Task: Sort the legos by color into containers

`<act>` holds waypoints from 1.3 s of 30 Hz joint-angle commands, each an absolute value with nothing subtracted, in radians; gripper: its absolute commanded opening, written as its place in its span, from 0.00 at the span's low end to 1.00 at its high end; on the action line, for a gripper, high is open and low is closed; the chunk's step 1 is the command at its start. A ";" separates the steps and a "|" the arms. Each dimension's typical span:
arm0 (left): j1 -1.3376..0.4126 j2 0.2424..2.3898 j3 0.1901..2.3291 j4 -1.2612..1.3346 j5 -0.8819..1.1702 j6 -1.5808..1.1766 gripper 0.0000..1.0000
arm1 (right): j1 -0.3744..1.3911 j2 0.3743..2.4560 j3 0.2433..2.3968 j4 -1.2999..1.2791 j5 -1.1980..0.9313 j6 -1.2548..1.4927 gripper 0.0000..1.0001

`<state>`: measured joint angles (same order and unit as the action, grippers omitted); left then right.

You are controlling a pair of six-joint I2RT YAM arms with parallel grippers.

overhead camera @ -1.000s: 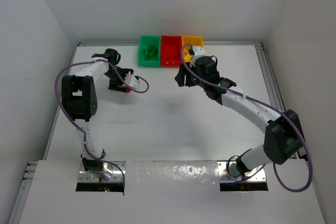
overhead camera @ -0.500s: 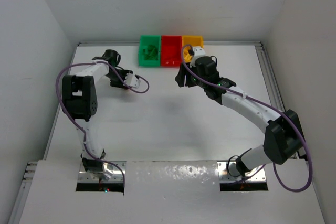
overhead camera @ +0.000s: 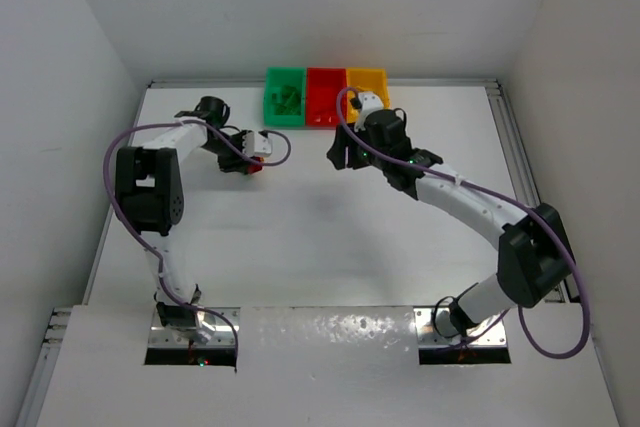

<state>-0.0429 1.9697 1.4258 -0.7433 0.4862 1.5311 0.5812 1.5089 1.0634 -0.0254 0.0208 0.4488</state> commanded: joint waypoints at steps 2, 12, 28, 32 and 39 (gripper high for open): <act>-0.066 1.902 1.431 -0.707 0.597 1.312 0.04 | 0.644 1.589 1.121 0.078 -0.101 0.442 0.56; -0.104 1.887 1.382 -0.657 0.709 1.106 0.04 | 0.696 1.821 1.172 0.399 -0.190 0.532 0.57; -0.087 1.816 1.405 -0.632 0.575 0.936 0.02 | 0.648 1.974 1.448 -0.242 0.042 0.076 0.79; -0.083 1.761 1.379 -0.634 0.543 0.910 0.02 | 0.502 1.959 1.379 -0.256 -0.228 -0.078 0.78; -0.075 1.701 1.379 -0.655 0.508 0.819 0.02 | 0.508 2.064 1.469 -0.338 -0.279 -0.244 0.77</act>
<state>-0.0872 1.7519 1.3743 -0.6548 0.5190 0.8764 0.4686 2.0228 1.4040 -0.3027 -0.1837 -0.1383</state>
